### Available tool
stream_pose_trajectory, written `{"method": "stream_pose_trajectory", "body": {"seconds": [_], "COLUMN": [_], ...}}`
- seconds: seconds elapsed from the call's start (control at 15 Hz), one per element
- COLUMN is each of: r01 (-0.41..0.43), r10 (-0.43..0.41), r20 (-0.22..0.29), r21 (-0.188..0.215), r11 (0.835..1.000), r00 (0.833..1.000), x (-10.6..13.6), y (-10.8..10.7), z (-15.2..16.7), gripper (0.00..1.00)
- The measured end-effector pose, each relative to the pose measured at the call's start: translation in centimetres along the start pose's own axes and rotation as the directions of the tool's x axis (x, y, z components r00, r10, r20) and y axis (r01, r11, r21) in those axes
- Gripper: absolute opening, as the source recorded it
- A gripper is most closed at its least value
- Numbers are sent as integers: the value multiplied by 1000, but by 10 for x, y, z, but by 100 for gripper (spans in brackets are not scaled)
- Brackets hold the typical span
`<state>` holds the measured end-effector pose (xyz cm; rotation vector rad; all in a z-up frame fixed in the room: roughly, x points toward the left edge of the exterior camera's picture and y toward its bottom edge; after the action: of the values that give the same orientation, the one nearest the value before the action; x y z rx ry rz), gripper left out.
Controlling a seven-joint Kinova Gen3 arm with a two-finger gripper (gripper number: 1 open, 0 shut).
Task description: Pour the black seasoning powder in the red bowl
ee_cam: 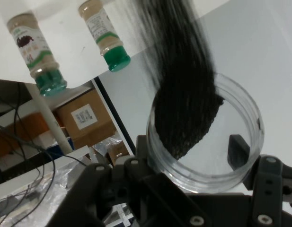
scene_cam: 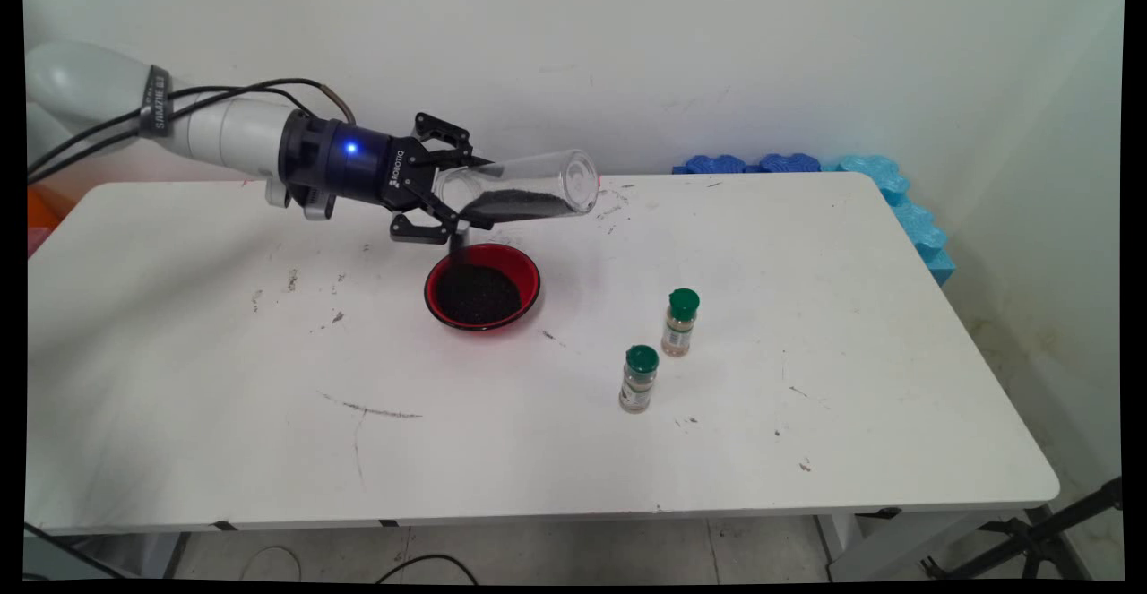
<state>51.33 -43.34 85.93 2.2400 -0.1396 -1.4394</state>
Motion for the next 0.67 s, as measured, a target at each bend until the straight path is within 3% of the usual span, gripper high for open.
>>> {"method": "stream_pose_trajectory", "body": {"seconds": [0.67], "r01": [53], "r10": [-53], "r20": [6], "r21": [-28], "r11": [998], "r00": [999], "x": [-1], "y": [-5], "z": [8], "gripper": [0]}}
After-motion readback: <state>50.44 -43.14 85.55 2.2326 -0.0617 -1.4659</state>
